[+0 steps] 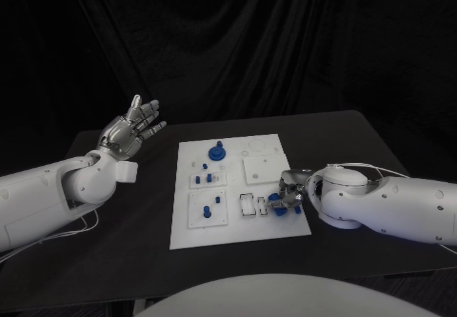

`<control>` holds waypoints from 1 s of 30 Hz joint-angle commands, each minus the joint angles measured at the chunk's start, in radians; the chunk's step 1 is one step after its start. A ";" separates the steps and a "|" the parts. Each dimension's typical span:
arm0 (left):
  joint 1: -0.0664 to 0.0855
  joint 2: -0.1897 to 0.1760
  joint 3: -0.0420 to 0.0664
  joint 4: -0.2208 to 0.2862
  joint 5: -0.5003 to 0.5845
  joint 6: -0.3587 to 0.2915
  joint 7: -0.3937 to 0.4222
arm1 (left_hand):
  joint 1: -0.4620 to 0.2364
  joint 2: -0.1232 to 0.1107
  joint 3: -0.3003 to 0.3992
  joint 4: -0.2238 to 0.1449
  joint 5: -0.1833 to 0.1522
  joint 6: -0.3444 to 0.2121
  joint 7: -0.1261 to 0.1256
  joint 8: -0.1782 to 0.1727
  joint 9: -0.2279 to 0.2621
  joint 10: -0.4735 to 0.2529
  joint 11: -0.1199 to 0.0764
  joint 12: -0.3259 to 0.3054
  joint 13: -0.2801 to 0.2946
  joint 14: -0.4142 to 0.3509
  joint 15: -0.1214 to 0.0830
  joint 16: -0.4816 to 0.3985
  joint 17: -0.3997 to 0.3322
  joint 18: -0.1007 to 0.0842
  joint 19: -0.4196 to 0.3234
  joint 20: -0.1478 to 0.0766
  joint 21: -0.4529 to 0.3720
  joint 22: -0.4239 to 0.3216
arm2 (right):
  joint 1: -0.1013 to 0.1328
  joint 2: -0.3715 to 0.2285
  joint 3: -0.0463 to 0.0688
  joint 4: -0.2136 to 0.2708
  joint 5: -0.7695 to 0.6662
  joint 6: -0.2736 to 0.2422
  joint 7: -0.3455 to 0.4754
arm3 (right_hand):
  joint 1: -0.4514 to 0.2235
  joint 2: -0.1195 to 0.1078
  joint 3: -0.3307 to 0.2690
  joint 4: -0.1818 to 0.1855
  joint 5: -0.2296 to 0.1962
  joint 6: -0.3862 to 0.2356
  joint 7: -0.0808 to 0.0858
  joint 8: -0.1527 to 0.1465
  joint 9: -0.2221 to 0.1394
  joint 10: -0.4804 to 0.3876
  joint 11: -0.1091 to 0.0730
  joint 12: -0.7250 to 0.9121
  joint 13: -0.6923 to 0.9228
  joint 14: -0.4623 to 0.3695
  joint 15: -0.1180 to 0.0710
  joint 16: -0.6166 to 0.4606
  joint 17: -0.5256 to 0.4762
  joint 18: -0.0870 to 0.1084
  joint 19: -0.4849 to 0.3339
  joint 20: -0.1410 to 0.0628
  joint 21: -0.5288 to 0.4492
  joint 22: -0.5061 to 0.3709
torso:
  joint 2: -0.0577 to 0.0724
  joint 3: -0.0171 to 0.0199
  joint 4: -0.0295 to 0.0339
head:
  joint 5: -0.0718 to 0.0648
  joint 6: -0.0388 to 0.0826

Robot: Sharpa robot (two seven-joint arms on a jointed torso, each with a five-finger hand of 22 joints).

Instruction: Assemble the parts on the task board

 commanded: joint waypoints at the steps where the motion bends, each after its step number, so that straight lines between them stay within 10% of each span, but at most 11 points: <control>1: -0.003 0.001 0.001 -0.001 0.007 0.013 0.008 | 0.013 0.001 0.008 0.002 0.015 0.006 0.049 0.004 0.001 0.006 0.004 0.004 0.001 0.001 0.007 -0.004 -0.001 0.002 0.002 0.007 0.002 -0.001 | -0.012 0.000 -0.011 -0.011 0.036 0.059 -0.033 | 0.046 0.019 0.032 -0.035 0.051 -0.026 -0.018 0.026 0.019 0.110 0.002 0.003 0.263 0.100 0.004 -0.002 0.253 0.007 -0.003 0.006 -0.008 0.187 | 0.000 0.0009 -0.0007 | 0.000 0.000; 11: -0.009 0.001 0.001 -0.004 0.007 0.016 0.001 | 0.021 0.002 0.016 0.003 0.039 0.010 0.050 0.006 0.001 0.005 0.005 0.005 0.001 0.001 0.008 -0.004 -0.001 0.002 0.003 0.007 0.003 -0.001 | -0.012 -0.015 -0.011 -0.006 0.186 -0.020 -0.019 | 0.091 0.006 0.095 -0.087 0.291 -0.079 -0.029 0.118 0.128 0.110 -0.009 0.003 0.263 0.101 -0.006 0.000 0.256 0.006 0.004 -0.004 -0.013 0.188 | -0.001 0.0011 -0.0008 | 0.006 0.000; 21: -0.011 -0.004 0.001 0.000 0.007 0.005 -0.002 | 0.024 0.002 0.021 0.003 0.045 -0.010 0.046 0.001 -0.001 0.007 0.007 0.008 0.002 0.001 0.009 -0.004 -0.001 0.002 0.003 0.008 0.003 0.000 | 0.040 -0.052 -0.010 0.041 0.445 -0.171 0.107 | 0.078 0.011 0.116 -0.085 0.300 -0.089 -0.034 0.153 0.163 0.110 -0.013 0.003 0.263 0.101 -0.010 -0.001 0.255 0.003 0.013 -0.007 0.001 0.195 | -0.001 0.0017 -0.0008 | 0.026 0.000; 30: -0.011 0.000 0.001 0.004 0.007 0.003 -0.006 | 0.025 0.001 0.023 0.003 0.051 -0.006 0.047 0.002 -0.001 0.010 0.008 0.013 0.003 0.001 0.010 -0.004 -0.001 0.001 0.003 0.008 0.004 0.000 | 0.102 -0.037 -0.010 0.067 0.532 -0.205 0.151 | 0.070 0.012 0.122 -0.079 0.289 -0.090 -0.037 0.166 0.173 0.110 -0.016 0.003 0.263 0.100 -0.012 -0.003 0.250 0.001 0.017 -0.009 0.010 0.199 | -0.001 0.0016 -0.0001 | 0.027 0.000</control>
